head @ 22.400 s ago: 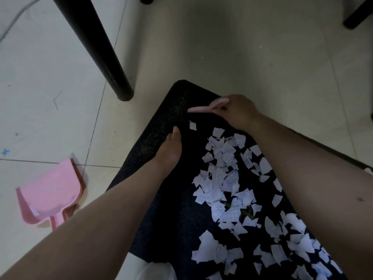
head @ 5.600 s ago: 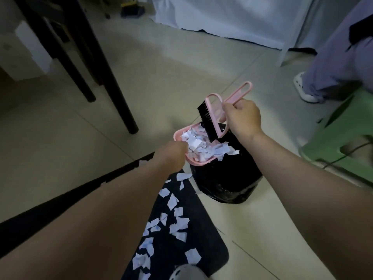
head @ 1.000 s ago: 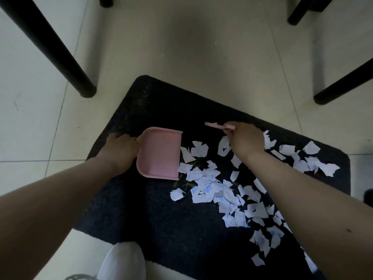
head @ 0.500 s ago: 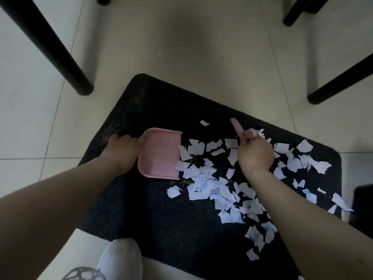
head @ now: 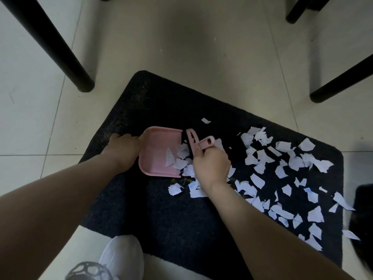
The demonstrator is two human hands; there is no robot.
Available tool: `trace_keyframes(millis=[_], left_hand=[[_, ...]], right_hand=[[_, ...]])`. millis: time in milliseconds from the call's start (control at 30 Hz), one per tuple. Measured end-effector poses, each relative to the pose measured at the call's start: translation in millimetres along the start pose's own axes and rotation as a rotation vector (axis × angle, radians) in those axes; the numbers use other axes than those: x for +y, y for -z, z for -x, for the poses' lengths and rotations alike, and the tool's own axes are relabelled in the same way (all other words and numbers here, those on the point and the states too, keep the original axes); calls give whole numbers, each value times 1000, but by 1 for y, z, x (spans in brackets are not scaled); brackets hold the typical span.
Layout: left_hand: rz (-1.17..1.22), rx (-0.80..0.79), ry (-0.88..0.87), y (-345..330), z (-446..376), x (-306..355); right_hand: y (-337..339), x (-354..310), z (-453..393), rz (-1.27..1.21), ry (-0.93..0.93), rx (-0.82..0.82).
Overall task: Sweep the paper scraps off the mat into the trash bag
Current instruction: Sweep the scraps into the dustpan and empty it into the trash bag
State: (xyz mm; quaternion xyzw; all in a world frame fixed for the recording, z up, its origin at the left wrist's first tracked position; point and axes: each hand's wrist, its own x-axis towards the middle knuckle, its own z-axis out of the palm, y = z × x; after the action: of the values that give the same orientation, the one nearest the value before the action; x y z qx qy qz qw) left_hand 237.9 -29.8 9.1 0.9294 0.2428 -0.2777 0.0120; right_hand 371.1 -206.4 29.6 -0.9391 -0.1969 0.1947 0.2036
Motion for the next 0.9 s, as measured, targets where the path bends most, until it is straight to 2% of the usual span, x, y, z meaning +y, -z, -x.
trace_keyframes(millis=[100,267,367,467,600,733,900], left_hand=[[10,10,-3,-3,2,-1],[25,27,0,-9,2,-2],[29,37,3,-10,3,-2],[38,10,-29,-13,6,6],[39,-34,-11,-11,7,15],[58,-40,-9,-11,7,12],[98,-44,1,-14,10,12]], right_hand=[[11,3,-4,-57,-47,112],[19,17,-9,39,-168,270],[7,8,6,105,-131,200],[-10,-8,20,94,-83,87],[-24,-29,28,74,-8,25],[-18,-37,24,74,36,54],[12,-11,-7,5,-38,230]])
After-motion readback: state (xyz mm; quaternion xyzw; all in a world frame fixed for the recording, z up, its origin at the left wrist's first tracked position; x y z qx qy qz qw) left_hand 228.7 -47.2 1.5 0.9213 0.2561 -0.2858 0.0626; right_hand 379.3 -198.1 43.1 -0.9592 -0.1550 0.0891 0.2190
